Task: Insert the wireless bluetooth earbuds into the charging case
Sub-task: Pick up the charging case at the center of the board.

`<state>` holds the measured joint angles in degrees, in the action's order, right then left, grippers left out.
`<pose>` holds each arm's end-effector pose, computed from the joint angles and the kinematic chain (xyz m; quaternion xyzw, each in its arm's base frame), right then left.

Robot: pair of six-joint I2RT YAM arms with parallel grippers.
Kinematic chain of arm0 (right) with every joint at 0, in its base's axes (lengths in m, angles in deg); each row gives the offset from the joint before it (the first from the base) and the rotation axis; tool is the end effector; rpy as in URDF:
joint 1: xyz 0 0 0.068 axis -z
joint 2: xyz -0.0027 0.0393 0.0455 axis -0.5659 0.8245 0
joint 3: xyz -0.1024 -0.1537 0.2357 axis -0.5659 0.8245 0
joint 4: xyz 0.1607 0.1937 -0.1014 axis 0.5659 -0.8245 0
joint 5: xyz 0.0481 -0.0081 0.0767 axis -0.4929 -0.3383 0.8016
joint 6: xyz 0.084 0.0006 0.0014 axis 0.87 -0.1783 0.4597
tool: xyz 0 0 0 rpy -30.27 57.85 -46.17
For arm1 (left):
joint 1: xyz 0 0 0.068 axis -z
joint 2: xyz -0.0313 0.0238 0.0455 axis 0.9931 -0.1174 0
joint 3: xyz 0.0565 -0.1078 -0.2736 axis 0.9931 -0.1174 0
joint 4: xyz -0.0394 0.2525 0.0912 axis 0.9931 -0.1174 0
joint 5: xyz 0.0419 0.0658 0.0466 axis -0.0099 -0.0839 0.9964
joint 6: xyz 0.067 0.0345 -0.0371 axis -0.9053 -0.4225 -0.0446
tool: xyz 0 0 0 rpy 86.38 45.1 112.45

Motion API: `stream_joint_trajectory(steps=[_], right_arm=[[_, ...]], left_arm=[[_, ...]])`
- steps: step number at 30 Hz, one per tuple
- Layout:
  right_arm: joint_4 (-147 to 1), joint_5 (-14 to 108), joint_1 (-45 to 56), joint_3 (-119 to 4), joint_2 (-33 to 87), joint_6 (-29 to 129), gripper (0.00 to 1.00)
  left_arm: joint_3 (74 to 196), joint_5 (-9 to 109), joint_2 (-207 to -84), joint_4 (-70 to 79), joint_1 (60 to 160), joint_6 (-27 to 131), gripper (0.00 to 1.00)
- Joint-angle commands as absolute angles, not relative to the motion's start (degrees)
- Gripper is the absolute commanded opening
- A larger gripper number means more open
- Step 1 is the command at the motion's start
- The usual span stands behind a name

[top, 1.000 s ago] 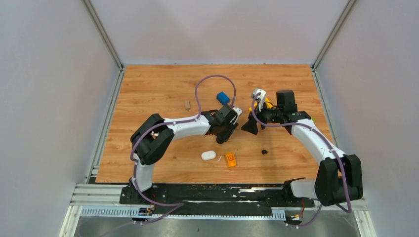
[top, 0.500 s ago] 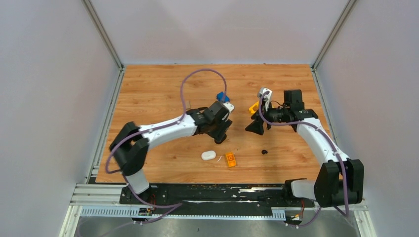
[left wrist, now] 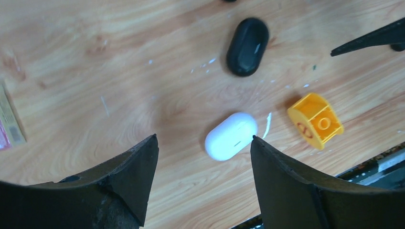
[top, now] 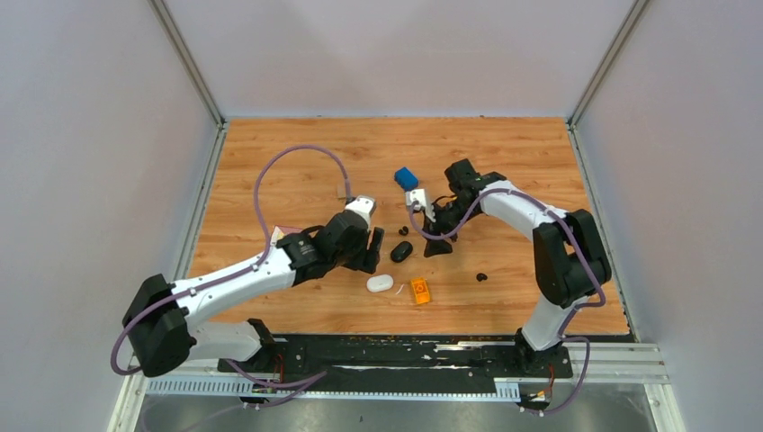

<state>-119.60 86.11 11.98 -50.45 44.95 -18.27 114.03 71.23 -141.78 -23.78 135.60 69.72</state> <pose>0.2967 0.1805 0.2020 -0.6426 0.6510 0.3354 0.2254 0.1902 -0.2192 0.2507 0.1457 0.9128 -0.1587 0.3471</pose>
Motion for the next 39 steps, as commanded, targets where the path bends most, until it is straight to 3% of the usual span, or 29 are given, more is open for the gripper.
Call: stream_joint_trajectory(steps=[1, 5, 19, 39], right_arm=[[-115.8, 82.2, 8.0, -52.3, 46.4, -24.4, 0.62], [-113.2, 80.4, 6.8, -53.6, 48.9, -25.8, 0.68], [-118.5, 78.9, 2.7, -61.6, 58.7, -31.5, 0.67], [-121.9, 75.3, 0.1, -58.8, 59.5, -32.4, 0.54]], left_arm=[[104.0, 75.1, -132.1, -12.9, 135.5, 77.6, 0.80], [99.2, 75.1, -128.2, -10.3, 135.4, 80.5, 0.83], [89.3, 77.6, -119.3, -5.5, 135.4, 80.9, 0.81], [88.0, 76.3, -122.3, -3.8, 134.7, 80.7, 0.80]])
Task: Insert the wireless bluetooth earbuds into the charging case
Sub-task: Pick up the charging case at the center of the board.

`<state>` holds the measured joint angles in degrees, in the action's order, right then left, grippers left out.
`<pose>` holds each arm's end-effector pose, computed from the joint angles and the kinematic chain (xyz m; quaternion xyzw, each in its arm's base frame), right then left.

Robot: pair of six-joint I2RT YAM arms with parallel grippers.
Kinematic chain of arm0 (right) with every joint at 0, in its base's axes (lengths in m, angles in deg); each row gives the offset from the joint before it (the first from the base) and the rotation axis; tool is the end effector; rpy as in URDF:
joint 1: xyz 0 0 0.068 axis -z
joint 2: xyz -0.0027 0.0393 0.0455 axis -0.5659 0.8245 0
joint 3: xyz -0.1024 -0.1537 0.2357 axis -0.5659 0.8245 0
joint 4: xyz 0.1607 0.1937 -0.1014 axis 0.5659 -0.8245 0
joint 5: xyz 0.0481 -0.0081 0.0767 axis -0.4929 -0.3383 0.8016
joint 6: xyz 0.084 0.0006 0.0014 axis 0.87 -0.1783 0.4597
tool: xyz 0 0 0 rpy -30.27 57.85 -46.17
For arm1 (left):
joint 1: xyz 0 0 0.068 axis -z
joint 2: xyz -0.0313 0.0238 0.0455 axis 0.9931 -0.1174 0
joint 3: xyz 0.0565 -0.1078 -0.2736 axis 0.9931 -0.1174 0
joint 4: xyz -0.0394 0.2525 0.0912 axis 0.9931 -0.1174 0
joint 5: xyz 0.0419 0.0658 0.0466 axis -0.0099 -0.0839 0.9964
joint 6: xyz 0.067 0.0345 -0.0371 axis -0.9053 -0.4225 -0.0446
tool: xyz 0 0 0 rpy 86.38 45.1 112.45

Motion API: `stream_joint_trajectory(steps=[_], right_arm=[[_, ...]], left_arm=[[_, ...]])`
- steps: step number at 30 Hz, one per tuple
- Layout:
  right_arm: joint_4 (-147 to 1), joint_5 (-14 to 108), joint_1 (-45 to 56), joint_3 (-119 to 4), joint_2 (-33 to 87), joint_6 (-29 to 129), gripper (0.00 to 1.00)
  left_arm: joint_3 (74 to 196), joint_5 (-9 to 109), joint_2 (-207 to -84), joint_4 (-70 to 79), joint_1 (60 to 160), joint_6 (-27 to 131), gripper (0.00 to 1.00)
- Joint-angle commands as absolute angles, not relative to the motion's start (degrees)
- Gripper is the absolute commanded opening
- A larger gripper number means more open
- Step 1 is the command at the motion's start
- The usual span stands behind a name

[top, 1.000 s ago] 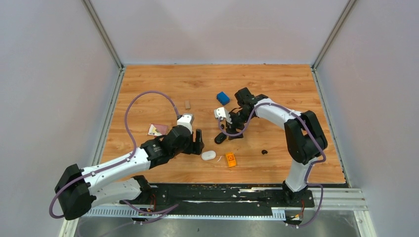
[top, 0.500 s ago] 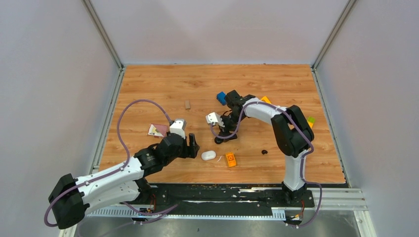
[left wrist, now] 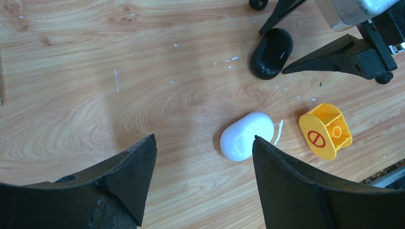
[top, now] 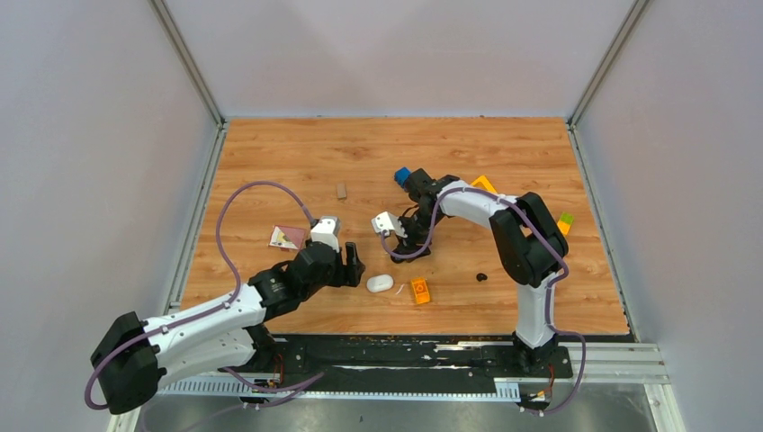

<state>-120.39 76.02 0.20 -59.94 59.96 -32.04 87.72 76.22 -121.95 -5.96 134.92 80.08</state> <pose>0.3019 0.2584 0.1459 -0.7842 0.5345 0.2730 0.1574 0.1501 -0.1530 0.1972 0.0224 0.8800 -0.2257 0.4173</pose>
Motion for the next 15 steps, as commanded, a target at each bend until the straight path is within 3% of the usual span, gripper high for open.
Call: stream_joint_trajectory(steps=[1, 7, 15], right_arm=[[-120.9, 75.3, 0.1, -58.4, 59.2, -31.3, 0.52], [-112.6, 74.9, -0.1, -55.3, 55.7, -23.7, 0.39], [-112.3, 73.9, -0.1, -49.1, 42.5, -15.9, 0.36]], left_arm=[[88.0, 76.2, -122.4, -3.8, 134.7, 80.9, 0.80], [87.4, 75.2, -123.1, -2.7, 134.7, 81.8, 0.79], [89.0, 67.9, -128.3, 6.0, 134.7, 80.9, 0.78]])
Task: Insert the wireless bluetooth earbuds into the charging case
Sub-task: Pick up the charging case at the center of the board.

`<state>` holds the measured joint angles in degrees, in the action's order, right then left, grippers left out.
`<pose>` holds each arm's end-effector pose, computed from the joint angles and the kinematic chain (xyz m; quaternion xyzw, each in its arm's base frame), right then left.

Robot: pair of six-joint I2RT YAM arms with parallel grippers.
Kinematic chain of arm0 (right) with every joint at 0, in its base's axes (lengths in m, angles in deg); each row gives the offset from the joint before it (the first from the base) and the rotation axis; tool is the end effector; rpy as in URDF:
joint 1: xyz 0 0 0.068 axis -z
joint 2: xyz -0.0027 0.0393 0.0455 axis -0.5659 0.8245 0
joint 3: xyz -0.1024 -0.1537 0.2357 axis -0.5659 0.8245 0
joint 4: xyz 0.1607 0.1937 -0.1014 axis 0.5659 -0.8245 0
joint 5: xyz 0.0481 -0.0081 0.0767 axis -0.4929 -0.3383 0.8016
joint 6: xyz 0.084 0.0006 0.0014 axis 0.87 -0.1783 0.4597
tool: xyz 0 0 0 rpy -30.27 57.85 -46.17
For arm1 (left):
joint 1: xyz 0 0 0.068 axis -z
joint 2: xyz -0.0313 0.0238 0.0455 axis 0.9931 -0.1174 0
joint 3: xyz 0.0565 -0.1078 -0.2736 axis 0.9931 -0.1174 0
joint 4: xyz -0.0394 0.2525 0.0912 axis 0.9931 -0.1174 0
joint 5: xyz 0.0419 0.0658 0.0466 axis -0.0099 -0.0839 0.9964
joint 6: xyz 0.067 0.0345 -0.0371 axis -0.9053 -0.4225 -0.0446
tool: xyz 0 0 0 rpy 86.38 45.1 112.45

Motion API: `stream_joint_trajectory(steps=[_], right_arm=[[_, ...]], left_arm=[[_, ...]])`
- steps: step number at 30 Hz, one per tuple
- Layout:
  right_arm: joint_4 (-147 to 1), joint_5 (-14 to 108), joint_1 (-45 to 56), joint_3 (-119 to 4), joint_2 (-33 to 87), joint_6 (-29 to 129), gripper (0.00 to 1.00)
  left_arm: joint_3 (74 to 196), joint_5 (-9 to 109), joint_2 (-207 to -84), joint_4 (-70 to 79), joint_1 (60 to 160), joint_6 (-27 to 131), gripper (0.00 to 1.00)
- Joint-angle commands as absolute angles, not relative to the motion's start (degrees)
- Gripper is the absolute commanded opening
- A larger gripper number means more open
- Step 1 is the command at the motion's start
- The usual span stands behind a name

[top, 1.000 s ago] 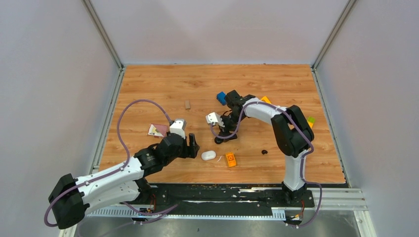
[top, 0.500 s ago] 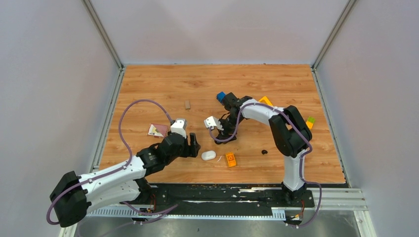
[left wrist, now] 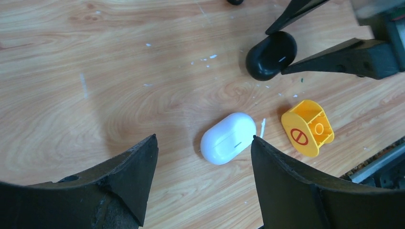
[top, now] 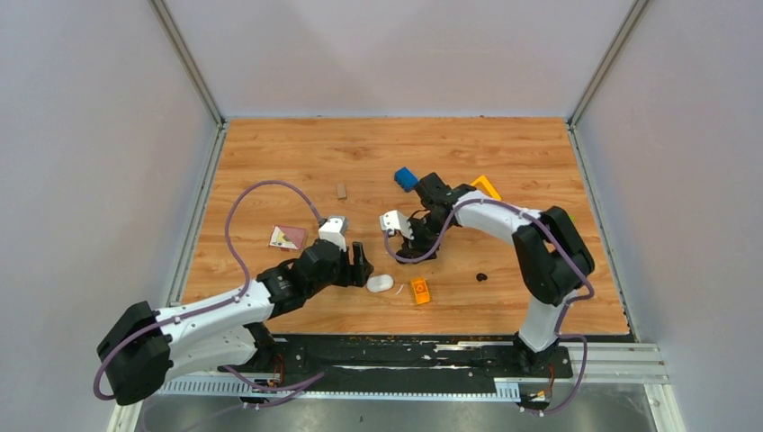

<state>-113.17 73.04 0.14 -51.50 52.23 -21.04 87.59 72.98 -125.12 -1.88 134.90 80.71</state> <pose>0.2846 0.2433 0.1568 -0.7418 0.5977 0.2476 0.1765 0.1539 -0.1641 0.1931 0.0294 0.8794 -0.2511 0.4034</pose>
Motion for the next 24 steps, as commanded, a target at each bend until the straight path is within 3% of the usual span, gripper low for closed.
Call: stream_joint_trajectory(steps=[1, 6, 11, 24], right_arm=[[-112.2, 74.6, -0.1, -48.0, 40.1, -15.0, 0.36], [-107.4, 75.4, 0.0, -41.6, 27.8, -9.8, 0.36], [-103.7, 73.7, -0.2, -37.8, 21.5, -5.2, 0.36], [-101.0, 74.8, -0.1, -33.3, 14.7, -2.0, 0.36]], left_arm=[[89.5, 65.8, -129.7, 7.8, 134.7, 81.0, 0.78], [91.1, 54.1, -135.3, 18.8, 134.8, 82.8, 0.70], [92.2, 46.8, -137.7, 28.6, 134.8, 85.5, 0.69], [97.9, 46.1, -145.2, 29.4, 134.8, 89.9, 0.66]])
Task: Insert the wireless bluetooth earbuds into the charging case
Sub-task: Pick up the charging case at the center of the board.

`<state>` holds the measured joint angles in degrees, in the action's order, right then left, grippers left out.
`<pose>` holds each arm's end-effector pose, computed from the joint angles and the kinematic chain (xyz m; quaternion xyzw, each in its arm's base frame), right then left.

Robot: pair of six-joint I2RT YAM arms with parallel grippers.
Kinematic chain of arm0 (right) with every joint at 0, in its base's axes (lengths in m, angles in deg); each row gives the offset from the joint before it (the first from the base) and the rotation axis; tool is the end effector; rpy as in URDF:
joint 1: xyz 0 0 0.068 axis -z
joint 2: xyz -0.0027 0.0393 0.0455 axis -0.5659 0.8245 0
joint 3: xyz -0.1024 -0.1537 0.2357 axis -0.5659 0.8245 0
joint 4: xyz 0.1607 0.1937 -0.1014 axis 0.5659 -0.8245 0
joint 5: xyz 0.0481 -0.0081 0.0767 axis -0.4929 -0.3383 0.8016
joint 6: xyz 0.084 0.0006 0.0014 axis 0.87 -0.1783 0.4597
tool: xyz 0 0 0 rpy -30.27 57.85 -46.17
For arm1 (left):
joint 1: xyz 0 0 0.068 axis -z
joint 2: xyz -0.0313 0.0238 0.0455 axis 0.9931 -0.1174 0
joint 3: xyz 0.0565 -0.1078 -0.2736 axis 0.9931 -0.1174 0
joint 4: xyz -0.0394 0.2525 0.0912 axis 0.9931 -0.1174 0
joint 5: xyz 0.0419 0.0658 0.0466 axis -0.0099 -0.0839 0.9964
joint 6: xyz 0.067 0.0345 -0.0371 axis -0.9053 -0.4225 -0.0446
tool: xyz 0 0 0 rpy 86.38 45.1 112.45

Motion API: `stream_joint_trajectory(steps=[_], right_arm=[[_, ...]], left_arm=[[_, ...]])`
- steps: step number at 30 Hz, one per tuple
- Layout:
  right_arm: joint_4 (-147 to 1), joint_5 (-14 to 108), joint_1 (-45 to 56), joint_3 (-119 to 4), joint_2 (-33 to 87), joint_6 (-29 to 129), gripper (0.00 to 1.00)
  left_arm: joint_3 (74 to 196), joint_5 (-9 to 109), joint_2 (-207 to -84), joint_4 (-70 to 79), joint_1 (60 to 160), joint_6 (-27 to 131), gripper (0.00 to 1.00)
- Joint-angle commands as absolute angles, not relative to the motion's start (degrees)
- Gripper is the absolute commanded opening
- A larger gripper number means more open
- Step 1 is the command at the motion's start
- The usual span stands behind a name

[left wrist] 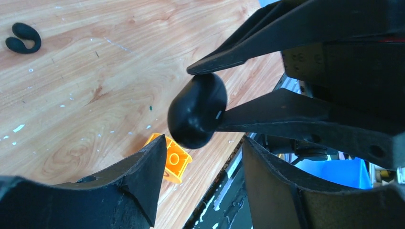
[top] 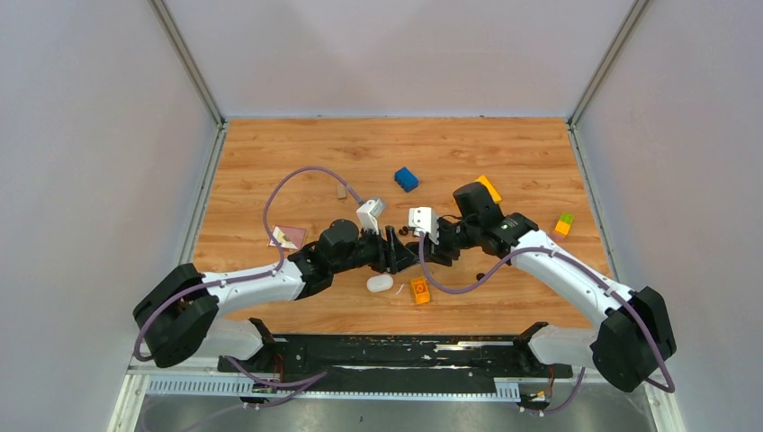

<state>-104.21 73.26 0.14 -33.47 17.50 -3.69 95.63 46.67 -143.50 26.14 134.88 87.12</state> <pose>0.2019 0.1872 0.2530 -0.6599 0.6253 0.2364 0.3431 0.1813 -0.2524 0.2294 0.0959 0.7957 -0.5001 0.3281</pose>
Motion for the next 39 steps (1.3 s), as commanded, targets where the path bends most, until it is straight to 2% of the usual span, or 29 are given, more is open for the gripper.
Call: stream_joint_trajectory(steps=[1, 25, 35, 39], right_arm=[[-100.9, 74.4, -0.1, -33.2, 14.4, -1.8, 0.36], [-99.7, 77.9, -0.1, -30.4, 12.9, -1.7, 0.36], [-99.1, 77.4, -0.1, -30.1, 13.2, -1.2, 0.36], [-98.9, 77.0, -0.1, -30.0, 13.0, -1.1, 0.36]], left_arm=[[97.9, 46.4, -145.5, 29.5, 134.9, 90.5, 0.66], [93.8, 45.1, -148.4, 42.2, 133.1, 99.1, 0.52], [94.4, 43.0, -150.4, 43.4, 132.8, 99.7, 0.43], [94.8, 42.8, -150.8, 41.8, 132.8, 99.3, 0.42]])
